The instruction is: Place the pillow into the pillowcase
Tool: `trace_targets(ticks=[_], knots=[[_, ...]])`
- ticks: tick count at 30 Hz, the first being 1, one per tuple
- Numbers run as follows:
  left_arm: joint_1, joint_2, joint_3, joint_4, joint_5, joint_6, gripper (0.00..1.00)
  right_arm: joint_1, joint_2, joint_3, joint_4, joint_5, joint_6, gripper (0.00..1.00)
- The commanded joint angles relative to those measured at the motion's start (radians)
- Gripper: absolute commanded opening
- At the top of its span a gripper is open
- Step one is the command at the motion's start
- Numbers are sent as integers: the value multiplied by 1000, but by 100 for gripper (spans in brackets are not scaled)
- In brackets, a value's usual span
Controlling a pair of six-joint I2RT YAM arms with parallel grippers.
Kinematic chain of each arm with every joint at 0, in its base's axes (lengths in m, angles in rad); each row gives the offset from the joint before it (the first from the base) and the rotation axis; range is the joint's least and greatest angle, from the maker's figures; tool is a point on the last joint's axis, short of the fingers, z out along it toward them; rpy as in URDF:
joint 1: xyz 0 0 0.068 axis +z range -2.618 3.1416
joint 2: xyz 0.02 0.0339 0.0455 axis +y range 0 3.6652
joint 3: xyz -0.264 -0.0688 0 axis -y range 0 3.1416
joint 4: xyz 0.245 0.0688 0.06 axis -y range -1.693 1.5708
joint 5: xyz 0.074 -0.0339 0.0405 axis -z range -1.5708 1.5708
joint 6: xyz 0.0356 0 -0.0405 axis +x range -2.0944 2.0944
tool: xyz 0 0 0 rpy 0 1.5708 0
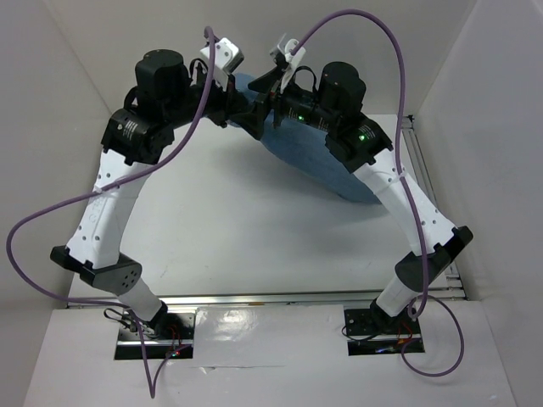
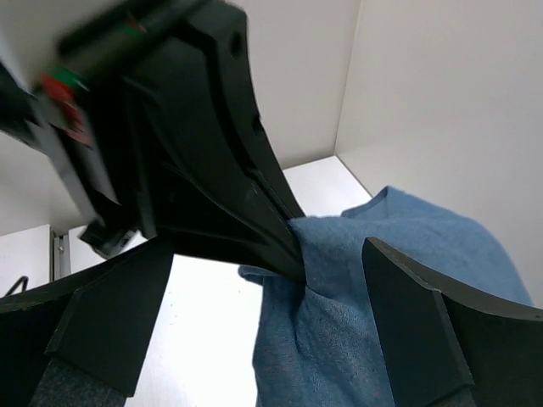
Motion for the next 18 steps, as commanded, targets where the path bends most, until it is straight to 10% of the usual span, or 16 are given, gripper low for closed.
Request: trace_targets(ticks=[1,12,18], knots=[[-5,-58,87,106,45,-23,0,1,-17,2,1,1,-17,100],[-5,-87,119,106,99,-42,0,1,-17,-19,24,-10,-17,84],[-5,-105,110,106,119,-51,0,1,-17,-30,65,-6,-26,6]])
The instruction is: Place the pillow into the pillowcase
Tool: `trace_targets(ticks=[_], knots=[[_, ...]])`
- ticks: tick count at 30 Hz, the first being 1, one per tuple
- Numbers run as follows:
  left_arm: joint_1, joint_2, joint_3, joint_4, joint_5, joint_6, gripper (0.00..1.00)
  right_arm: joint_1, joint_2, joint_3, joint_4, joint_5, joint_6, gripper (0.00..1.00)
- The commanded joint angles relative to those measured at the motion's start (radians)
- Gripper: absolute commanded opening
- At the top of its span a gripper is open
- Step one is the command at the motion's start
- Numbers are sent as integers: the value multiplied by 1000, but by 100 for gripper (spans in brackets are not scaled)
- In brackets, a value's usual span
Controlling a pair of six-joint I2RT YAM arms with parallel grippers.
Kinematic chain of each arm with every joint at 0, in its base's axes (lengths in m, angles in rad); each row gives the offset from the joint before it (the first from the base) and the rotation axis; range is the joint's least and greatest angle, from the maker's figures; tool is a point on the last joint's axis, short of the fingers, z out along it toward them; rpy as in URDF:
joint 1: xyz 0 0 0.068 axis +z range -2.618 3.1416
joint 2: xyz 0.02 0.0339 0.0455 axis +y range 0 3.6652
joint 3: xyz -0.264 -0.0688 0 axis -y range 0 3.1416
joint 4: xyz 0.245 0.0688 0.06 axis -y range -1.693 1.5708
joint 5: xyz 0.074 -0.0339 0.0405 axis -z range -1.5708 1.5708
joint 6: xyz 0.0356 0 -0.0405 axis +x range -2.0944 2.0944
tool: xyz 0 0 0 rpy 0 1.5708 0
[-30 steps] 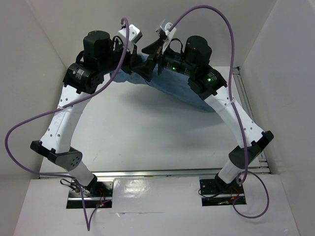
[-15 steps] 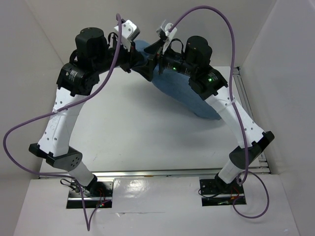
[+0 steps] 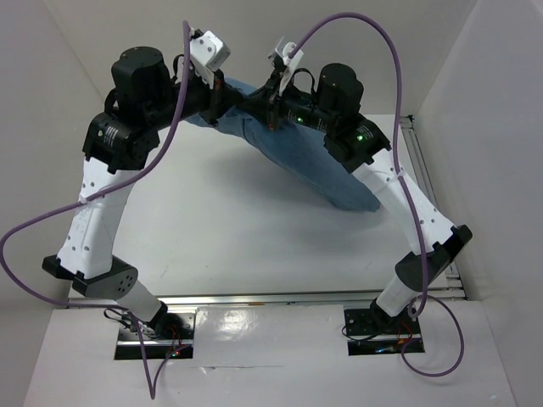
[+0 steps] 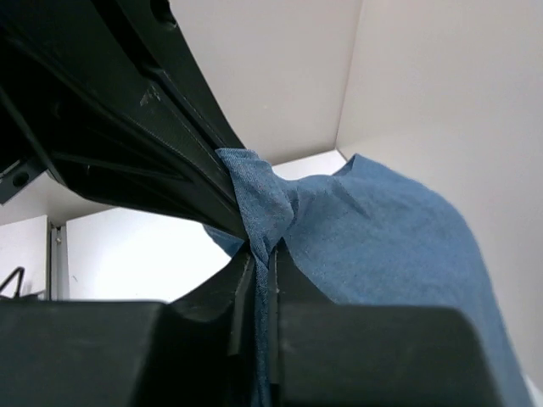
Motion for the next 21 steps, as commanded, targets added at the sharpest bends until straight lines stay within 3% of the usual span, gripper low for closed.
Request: trace_targets(ticks=[1,7,10,11,14,21], knots=[[-4,-71,48,112,48,-30,0,3,-18,-19,71,-3,-3,1],[-4,-82,16,112,21,-30,3,3,-51,-53,93,17,-12,0],[-4,-91,-20,121,-24,-39,39,3,-61,-53,81,26,-32,0],[-4,-101,-48,121,-63,-39,67,3,-70,-53,81,36,-32,0],[-4,-115,-120,133,-140,-26,95,3,-91,-53,71,62,-54,0],[5,-173,-243,184,-321,-28,100,-29,-119,-12,51,92,-64,0]])
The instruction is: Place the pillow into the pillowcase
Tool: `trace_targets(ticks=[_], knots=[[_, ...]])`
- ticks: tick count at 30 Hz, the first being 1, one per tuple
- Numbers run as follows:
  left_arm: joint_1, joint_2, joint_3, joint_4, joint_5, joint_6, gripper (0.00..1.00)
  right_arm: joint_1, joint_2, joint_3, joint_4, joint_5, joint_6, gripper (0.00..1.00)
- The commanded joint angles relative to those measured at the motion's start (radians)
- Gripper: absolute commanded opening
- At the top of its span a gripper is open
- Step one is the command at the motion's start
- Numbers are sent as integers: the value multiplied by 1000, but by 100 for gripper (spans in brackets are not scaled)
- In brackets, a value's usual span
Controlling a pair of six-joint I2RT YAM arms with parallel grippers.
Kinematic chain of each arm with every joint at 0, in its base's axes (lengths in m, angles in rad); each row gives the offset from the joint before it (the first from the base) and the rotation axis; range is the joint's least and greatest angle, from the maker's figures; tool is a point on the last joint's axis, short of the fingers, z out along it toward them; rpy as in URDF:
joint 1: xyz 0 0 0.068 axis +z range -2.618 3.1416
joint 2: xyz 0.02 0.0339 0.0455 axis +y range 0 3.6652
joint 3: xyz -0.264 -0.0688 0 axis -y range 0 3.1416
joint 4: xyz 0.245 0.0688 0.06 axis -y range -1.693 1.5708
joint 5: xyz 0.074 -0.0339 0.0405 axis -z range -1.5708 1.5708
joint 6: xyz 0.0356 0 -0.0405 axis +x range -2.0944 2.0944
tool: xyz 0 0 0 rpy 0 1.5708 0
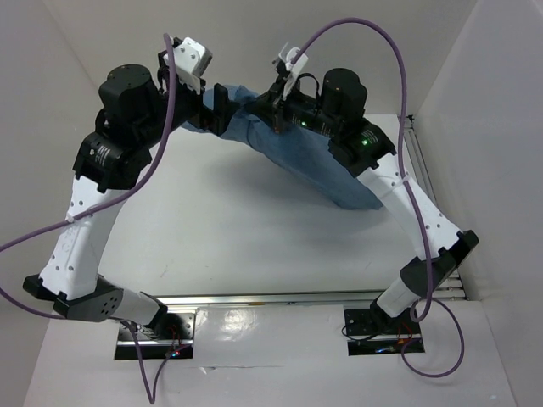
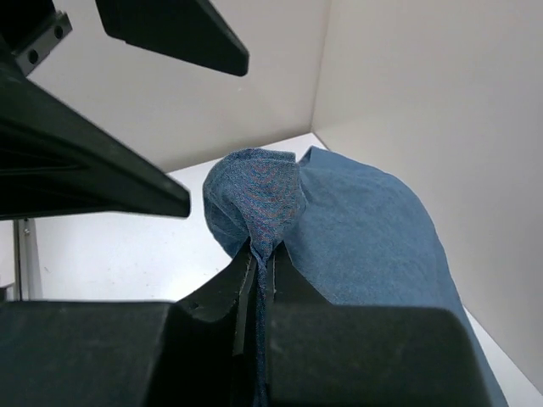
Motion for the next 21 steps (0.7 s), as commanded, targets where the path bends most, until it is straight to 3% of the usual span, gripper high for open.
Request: trace_targets(ticks=[1,6,11,17,21], knots=[[38,-32,-43,70,-119,-38,100,-36,-78,71,48,51,-22,0],[90,-74,-197,142,-228,-50,98,-87,-97,125,58,62,-11,0],[187,-52,-257,168,-251,-105,86,-125,-144,125,37,47,-2,0],[333,27,-278,221,-182,-210,80,-145,-222,73,26,-4,10,0],[426,111,-216,222,9,-320,81,-145,-259,38,8,5,1,0]])
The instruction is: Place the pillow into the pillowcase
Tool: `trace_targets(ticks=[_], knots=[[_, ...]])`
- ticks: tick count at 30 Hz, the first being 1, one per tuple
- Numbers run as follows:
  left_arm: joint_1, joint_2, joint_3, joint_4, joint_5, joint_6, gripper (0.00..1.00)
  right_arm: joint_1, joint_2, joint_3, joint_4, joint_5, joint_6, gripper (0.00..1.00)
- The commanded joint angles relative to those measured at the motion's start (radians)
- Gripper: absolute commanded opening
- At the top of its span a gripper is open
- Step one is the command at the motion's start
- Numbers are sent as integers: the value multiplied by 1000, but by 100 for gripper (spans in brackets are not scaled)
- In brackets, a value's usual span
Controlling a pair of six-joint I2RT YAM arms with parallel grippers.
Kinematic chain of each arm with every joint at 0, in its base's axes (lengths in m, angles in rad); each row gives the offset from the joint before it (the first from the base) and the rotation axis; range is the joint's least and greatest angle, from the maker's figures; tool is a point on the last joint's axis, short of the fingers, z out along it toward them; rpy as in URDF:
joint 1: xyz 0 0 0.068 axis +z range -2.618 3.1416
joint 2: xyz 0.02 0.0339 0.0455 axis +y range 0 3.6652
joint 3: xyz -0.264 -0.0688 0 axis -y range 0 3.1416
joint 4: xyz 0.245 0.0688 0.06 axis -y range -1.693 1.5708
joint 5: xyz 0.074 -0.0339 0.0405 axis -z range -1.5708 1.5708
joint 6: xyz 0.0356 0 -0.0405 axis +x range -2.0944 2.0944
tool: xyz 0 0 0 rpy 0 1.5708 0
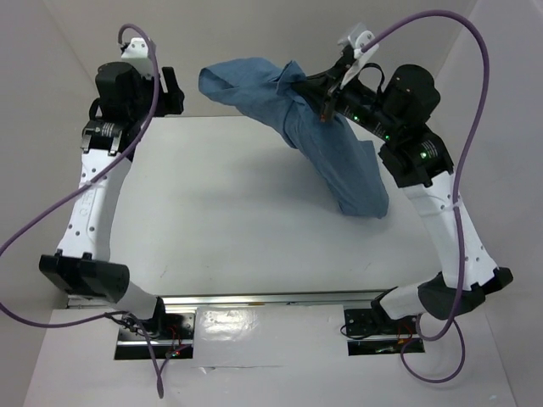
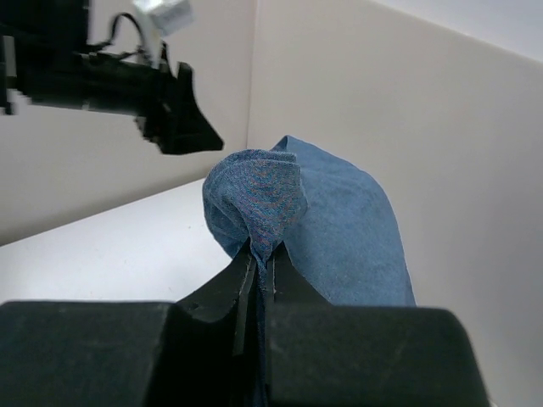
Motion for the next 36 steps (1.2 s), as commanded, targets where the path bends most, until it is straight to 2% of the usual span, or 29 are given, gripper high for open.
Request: trace_targets(ticks=[1,3,4,6,10,16,22,30,36], knots=[[65,75,90,48,188,-142,82,-1,-96,-2,65,-13,1,0],[107,113,120,59,276,-223,83,-1,-110,-11,52,-4,1,0],[118,135,120,76,382,-245,83,-10,-123,-23,43,-4,1,0],[129,135,120,132,483,-303,83,-19,-134,-34,43,-4,1,0],[129,135,131,160,593,-325,83,-41,-153,-71,43,-14,11,0],[129,52,131,98,635,-276,83,-41,-153,-95,64,-25,20,0],[129,-17,59,50,655,-228,82,-41,-153,-105,83,-34,31,0],[115,31,37,59,692,-260,79,-41,-153,-85,74,-25,21,0],[34,40,9,41,598,-199,78,-41,-173,-85,74,-5,21,0]])
